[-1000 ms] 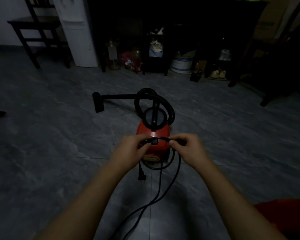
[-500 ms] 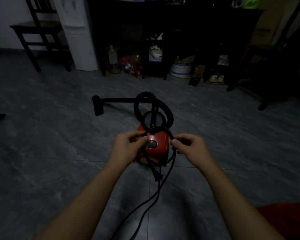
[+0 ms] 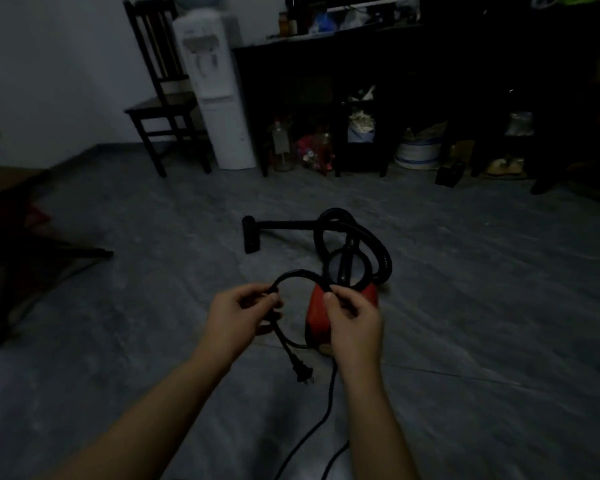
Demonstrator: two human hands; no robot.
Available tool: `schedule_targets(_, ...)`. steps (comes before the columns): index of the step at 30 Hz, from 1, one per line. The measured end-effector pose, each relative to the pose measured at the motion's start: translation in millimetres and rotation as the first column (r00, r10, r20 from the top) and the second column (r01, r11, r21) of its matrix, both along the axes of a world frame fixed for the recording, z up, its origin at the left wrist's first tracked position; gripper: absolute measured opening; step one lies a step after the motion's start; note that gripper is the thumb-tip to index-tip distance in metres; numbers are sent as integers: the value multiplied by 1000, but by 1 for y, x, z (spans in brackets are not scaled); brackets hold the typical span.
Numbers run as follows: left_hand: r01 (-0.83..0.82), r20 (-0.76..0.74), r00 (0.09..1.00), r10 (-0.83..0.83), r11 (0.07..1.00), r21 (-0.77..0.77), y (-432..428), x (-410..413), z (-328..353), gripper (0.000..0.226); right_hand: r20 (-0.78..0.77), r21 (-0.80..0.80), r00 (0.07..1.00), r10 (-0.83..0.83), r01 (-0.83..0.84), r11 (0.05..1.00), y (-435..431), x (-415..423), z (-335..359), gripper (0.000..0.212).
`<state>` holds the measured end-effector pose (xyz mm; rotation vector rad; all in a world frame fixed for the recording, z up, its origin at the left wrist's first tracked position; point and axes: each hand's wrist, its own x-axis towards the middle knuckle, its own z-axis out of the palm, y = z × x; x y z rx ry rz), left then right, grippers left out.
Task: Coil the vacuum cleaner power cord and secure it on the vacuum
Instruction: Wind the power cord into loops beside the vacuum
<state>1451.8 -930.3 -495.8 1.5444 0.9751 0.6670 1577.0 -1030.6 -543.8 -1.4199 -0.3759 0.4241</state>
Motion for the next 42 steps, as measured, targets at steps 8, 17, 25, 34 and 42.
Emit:
schedule_targets(8, -7, 14, 1000, 8, 1000, -26, 47, -39, -27, 9, 140, -116, 985, 105, -89, 989, 42, -18, -16, 12)
schedule_targets(17, 192, 184, 970, -158, 965, -180, 88, 11, -70, 16, 156, -167, 955, -254, 279, 946, 56, -25, -18, 11)
schedule_targets(25, 427, 273, 898, -344, 828, -362, 23, 26, -57, 25, 288, -358, 845, -450, 531, 768, -22, -55, 34, 6)
schedule_targets(34, 581, 256, 810, -528, 783, -222, 17, 17, -56, 21, 312, -301, 808, -501, 584, 754, -50, -70, 14, 10)
schedule_targets(42, 598, 213, 798, -564, 786, -157, 35, -4, -48, 14, 245, -306, 865, -439, 498, 811, -51, -85, -19, 11)
